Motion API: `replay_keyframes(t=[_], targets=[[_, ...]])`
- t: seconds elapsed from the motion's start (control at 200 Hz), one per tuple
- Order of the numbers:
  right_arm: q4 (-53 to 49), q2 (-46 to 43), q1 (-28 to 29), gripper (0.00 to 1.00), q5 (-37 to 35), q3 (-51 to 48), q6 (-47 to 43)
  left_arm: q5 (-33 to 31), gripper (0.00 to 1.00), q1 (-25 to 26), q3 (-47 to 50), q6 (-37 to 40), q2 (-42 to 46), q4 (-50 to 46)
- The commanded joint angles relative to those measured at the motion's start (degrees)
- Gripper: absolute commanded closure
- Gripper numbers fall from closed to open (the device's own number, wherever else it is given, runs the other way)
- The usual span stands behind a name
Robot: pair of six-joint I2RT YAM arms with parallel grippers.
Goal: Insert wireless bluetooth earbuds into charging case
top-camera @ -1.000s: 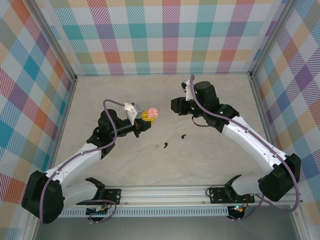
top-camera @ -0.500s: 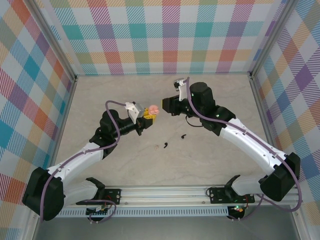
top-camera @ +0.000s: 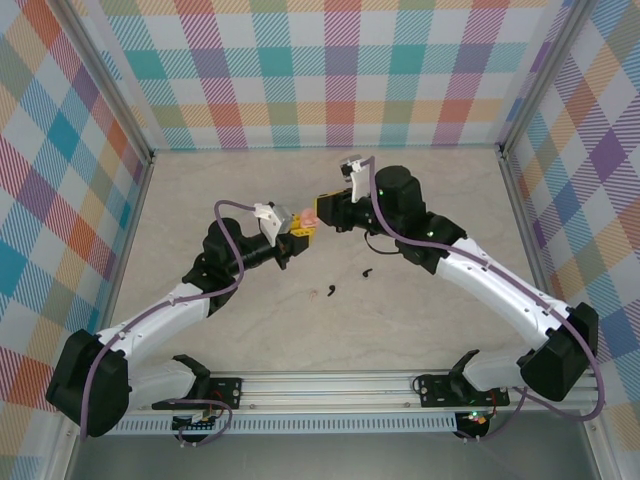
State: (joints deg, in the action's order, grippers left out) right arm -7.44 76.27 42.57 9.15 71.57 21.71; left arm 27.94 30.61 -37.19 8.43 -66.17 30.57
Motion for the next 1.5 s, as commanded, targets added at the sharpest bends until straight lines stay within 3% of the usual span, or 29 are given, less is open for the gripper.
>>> replay_keyframes(t=[0.0, 1.495], targets=[[2.3, 0.9, 0.7, 0.75, 0.8, 1.2, -1.4, 0.2, 0.87, 0.7, -2.5, -0.3, -0.1, 3.5], [-1.5, 3.4, 2.2, 0.75, -1.8, 2.0, -5.0, 0.0, 0.86, 0.8, -5.2, -4.1, -1.5, 0.3]])
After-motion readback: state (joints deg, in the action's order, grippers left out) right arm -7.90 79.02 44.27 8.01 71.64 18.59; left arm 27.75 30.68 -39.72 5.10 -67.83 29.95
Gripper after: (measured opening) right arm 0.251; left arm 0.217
